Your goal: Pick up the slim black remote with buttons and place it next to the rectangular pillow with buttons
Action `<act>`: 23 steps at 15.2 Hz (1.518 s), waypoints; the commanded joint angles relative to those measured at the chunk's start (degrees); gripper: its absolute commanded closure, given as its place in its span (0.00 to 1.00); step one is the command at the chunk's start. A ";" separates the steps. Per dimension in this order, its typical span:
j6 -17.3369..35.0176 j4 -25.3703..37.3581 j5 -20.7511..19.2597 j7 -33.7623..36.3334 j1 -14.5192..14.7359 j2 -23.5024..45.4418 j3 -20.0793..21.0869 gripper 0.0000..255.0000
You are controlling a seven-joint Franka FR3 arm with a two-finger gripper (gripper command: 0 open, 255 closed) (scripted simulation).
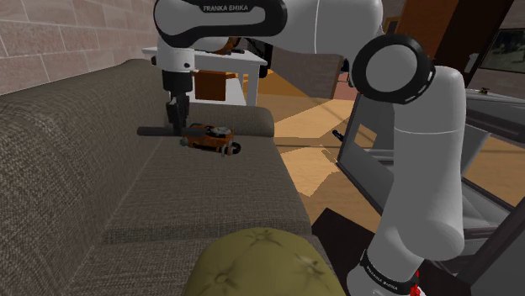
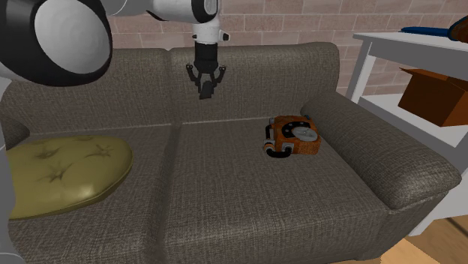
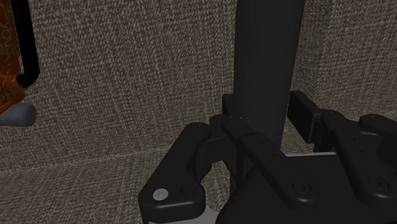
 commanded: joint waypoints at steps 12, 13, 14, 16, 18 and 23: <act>6.27 -19.57 1.91 13.36 7.64 -14.42 5.94 1.00; 6.56 -20.47 2.07 14.49 8.25 -15.12 6.49 1.00; 6.84 -21.29 2.23 15.64 8.87 -15.78 7.07 1.00; 7.34 -22.71 2.53 17.98 10.12 -16.92 8.24 1.00; 7.78 -23.85 2.80 20.39 11.38 -17.85 9.47 1.00; 8.67 -25.51 3.27 26.70 14.61 -19.21 12.71 1.00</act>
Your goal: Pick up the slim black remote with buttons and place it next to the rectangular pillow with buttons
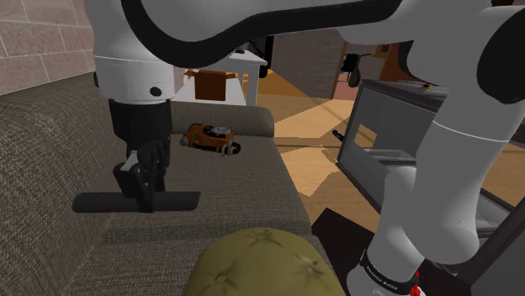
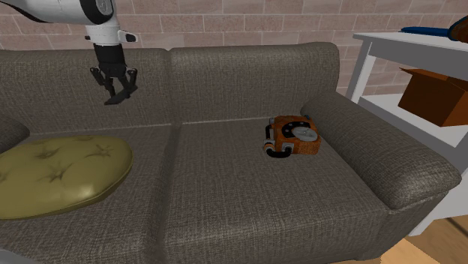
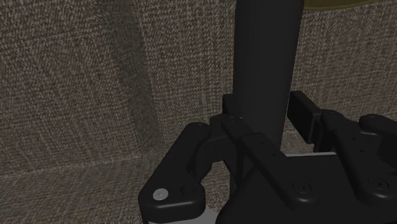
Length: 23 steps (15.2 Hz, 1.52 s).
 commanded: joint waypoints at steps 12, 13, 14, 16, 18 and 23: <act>1.42 2.25 -1.49 18.65 9.14 2.47 9.17 1.00; 1.42 2.94 -1.90 20.20 9.90 3.14 9.88 1.00; 1.39 3.70 -2.37 21.76 10.70 3.89 10.55 1.00; 1.27 5.45 -3.46 24.93 12.41 5.58 11.82 1.00; 1.02 7.51 -4.78 28.15 14.25 7.55 13.03 1.00; -0.29 14.19 -8.94 36.22 19.81 13.67 15.34 1.00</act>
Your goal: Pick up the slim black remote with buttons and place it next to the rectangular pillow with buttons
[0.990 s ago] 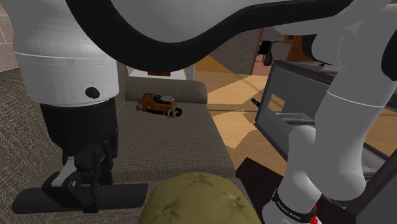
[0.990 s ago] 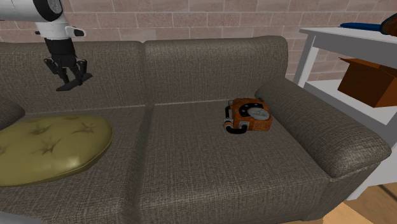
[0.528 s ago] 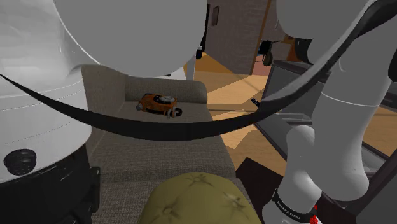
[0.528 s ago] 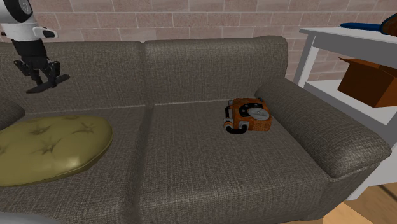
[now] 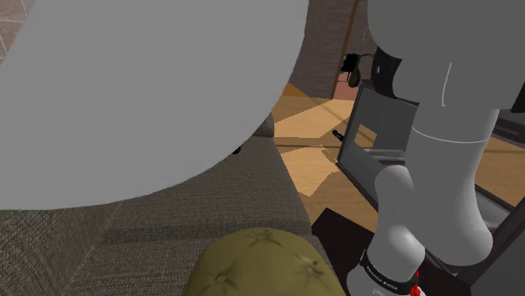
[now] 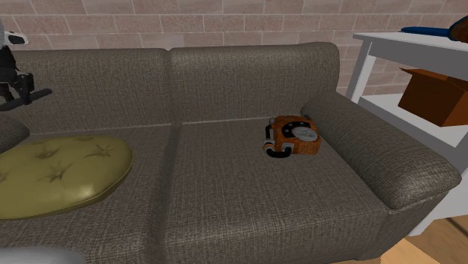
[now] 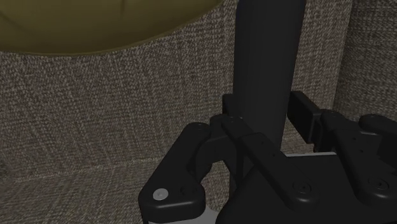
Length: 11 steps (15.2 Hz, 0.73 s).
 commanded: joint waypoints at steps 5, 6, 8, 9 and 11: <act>2.73 -0.43 -1.80 2.95 2.10 2.66 0.50 1.00; 3.49 -1.16 -1.83 2.95 2.06 2.69 0.47 1.00; 4.99 -2.57 -1.92 2.95 2.00 2.80 0.41 1.00; 5.73 -3.25 -1.97 2.96 1.97 2.88 0.38 1.00; 7.21 -4.56 -2.11 3.00 1.94 3.08 0.30 1.00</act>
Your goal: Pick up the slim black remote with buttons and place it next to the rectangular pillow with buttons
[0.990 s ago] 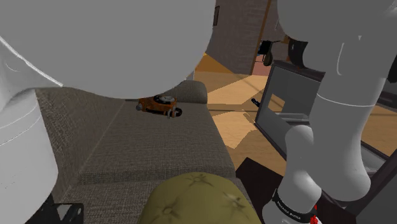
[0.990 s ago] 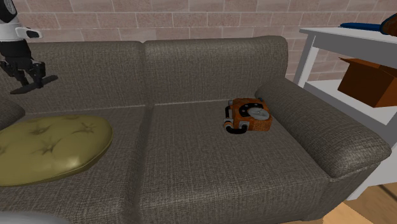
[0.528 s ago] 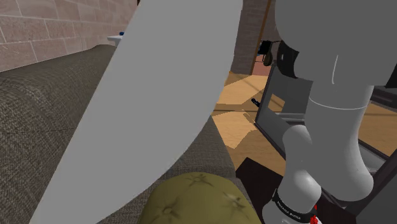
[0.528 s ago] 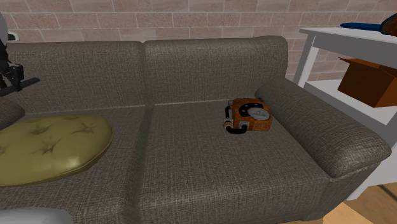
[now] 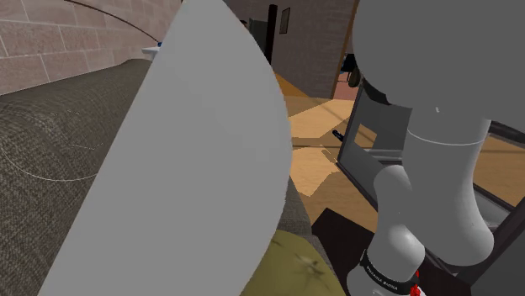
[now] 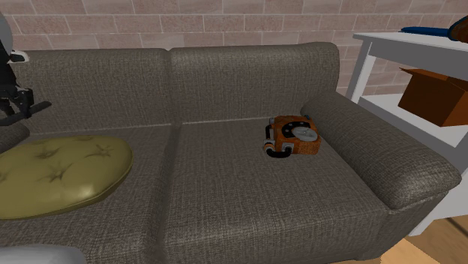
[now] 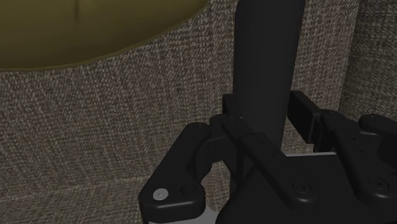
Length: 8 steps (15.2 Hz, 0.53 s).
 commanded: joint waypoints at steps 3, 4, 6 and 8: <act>3.07 -2.72 -0.29 0.01 -0.12 0.40 -0.18 1.00; 3.79 -3.30 -0.40 0.06 -0.11 0.56 -0.23 1.00; 5.21 -4.42 -0.65 0.16 -0.08 0.92 -0.33 1.00; 6.61 -5.48 -0.94 0.29 -0.03 1.34 -0.44 1.00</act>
